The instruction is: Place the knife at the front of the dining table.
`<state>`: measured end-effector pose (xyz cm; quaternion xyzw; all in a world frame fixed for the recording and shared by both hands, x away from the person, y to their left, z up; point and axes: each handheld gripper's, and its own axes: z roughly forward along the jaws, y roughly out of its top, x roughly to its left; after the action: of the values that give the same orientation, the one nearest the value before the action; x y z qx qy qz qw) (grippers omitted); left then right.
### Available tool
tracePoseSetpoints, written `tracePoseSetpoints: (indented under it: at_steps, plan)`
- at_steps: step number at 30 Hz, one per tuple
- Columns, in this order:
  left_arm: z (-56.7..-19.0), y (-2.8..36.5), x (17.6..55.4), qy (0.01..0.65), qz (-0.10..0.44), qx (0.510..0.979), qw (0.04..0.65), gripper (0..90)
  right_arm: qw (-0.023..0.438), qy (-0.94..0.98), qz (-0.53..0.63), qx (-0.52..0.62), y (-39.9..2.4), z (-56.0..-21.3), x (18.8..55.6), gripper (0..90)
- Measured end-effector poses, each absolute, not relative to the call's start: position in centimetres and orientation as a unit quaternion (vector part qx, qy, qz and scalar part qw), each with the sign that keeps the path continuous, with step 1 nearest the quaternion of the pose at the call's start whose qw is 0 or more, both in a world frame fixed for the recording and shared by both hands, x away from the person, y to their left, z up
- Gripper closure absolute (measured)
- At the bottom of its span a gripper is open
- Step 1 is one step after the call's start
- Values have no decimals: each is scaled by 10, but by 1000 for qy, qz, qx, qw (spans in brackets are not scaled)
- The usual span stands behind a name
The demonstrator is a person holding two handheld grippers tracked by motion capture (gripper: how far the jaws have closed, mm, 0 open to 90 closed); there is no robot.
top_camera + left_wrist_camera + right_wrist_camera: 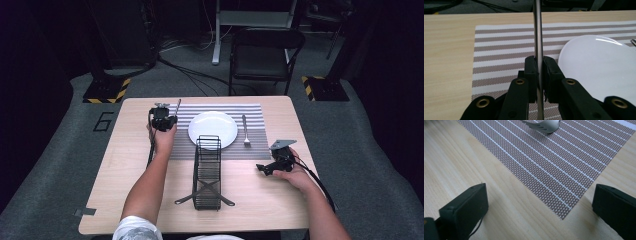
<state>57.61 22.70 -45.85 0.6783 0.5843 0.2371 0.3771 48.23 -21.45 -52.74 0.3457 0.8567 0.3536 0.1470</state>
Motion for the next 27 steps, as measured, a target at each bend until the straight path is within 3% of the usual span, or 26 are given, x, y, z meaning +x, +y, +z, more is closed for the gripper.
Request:
tracePoseSetpoints:
  at_steps: [27]
  plan:
    - [-496, 219, 604, 624, 223, 662, 350, 821, 146, 855, 355, 350, -214, -527, 482, 0]
